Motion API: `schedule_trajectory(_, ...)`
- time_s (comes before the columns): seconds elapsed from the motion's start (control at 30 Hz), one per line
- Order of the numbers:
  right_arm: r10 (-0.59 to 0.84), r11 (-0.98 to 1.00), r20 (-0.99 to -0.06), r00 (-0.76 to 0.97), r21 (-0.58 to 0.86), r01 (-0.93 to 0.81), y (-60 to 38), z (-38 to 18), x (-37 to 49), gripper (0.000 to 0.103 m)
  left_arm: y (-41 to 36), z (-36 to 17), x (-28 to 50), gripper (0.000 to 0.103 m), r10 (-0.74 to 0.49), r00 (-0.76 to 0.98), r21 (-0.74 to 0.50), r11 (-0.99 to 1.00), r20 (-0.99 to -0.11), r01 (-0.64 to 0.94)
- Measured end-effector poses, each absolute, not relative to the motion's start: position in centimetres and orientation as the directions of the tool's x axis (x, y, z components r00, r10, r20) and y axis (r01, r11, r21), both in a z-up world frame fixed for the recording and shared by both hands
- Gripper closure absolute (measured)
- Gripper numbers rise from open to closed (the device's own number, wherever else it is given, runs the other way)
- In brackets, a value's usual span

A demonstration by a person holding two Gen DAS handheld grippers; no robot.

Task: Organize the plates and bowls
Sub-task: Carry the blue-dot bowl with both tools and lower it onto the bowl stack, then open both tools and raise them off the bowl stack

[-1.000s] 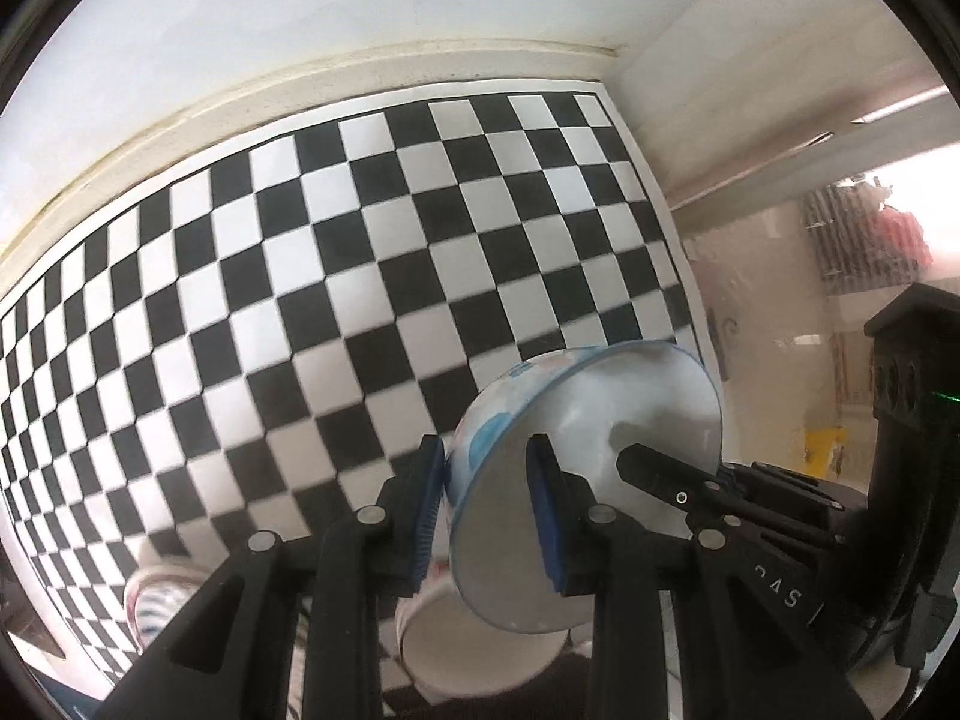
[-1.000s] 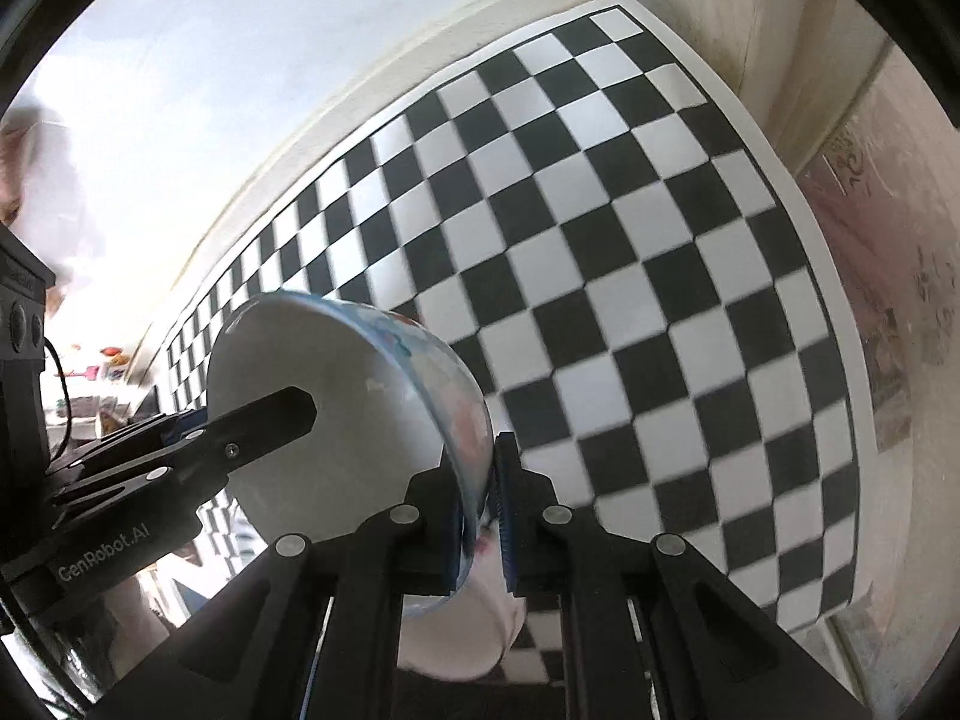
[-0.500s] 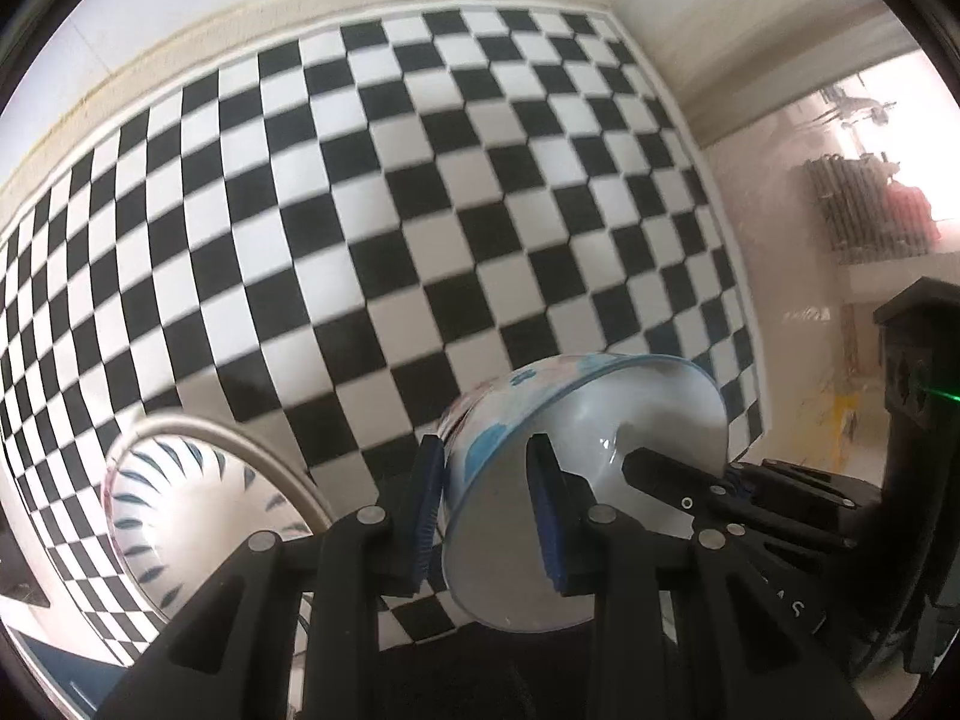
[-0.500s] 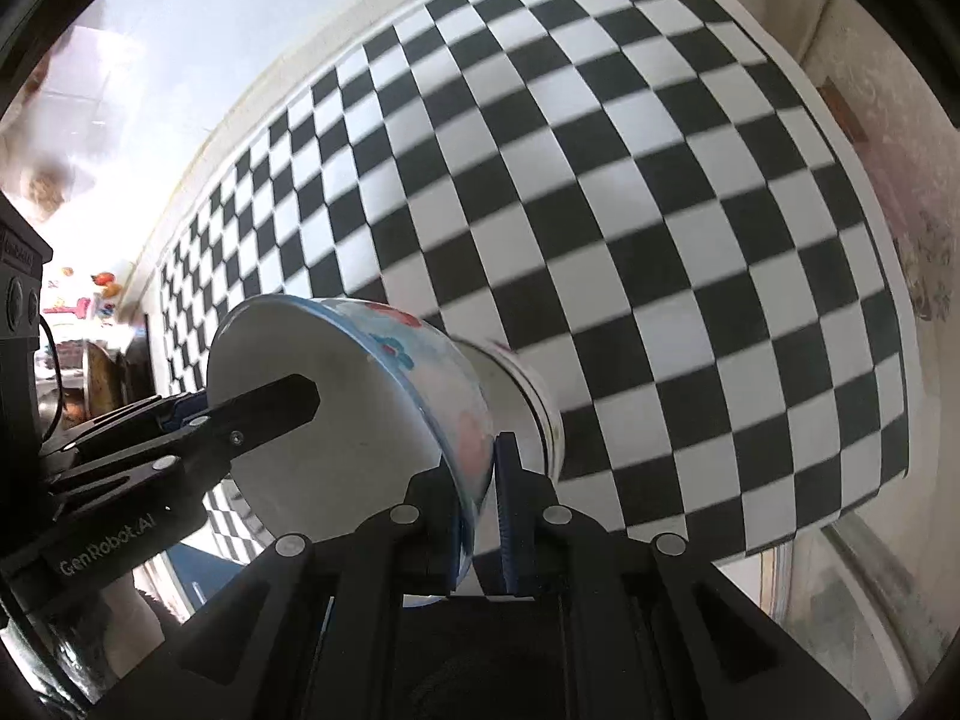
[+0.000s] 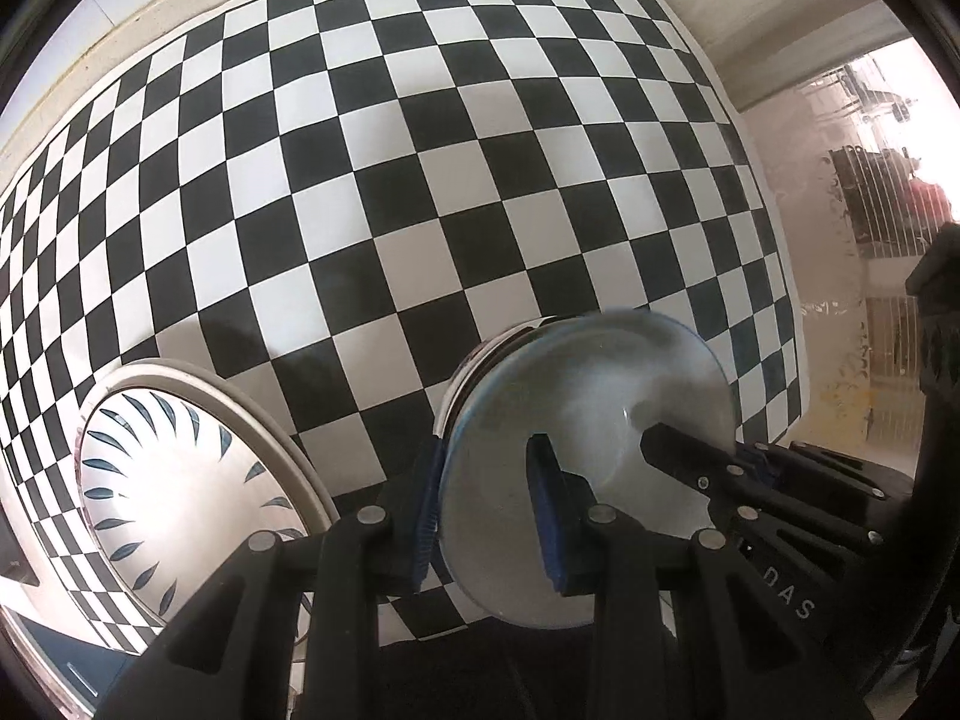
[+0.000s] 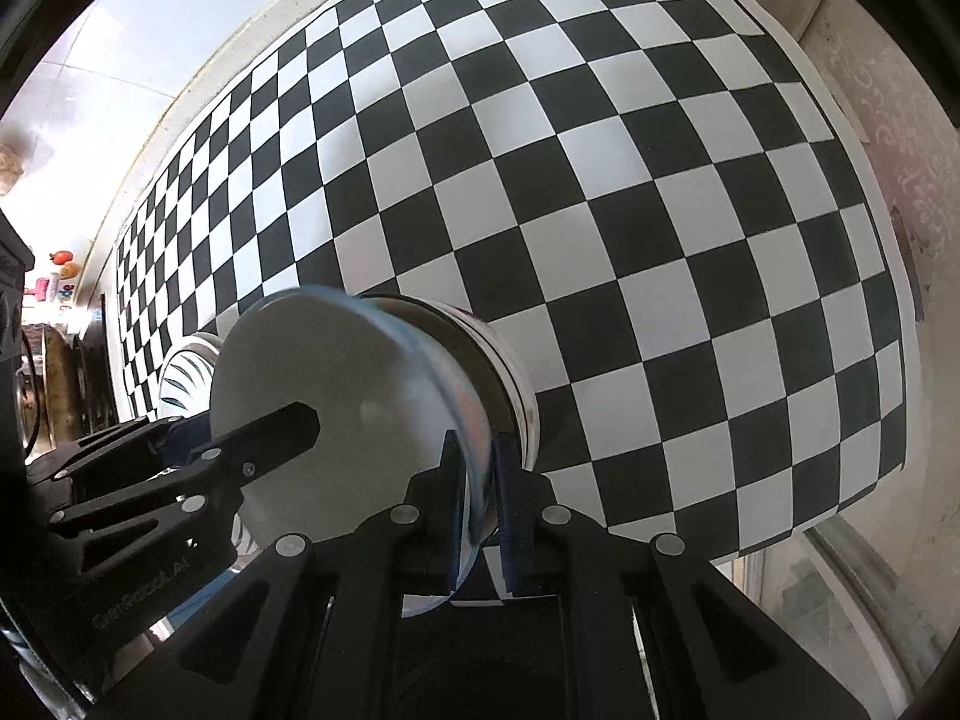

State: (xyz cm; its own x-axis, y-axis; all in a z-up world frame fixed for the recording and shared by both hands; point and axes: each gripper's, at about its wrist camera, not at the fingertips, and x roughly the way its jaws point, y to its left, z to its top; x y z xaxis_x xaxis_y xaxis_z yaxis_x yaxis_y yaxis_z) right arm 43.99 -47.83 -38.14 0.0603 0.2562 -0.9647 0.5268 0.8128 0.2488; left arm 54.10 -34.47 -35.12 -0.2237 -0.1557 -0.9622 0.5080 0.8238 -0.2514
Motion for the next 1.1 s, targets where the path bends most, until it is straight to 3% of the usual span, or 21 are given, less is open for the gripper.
schedule_trajectory(0.63,0.22,0.828,-0.972,0.079,0.229,0.511,-47.2,-36.0,44.0,0.087,-32.8,-32.1,53.3,0.08,-0.176,-0.157,-0.232,0.832,-0.972,0.504)
schedule_trajectory(1.1,0.082,0.886,-0.962,0.26,0.19,0.423,-44.4,-23.1,39.2,0.087,-29.4,-22.9,49.9,0.08,-0.187,0.014,-0.147,0.813,-0.982,0.564)
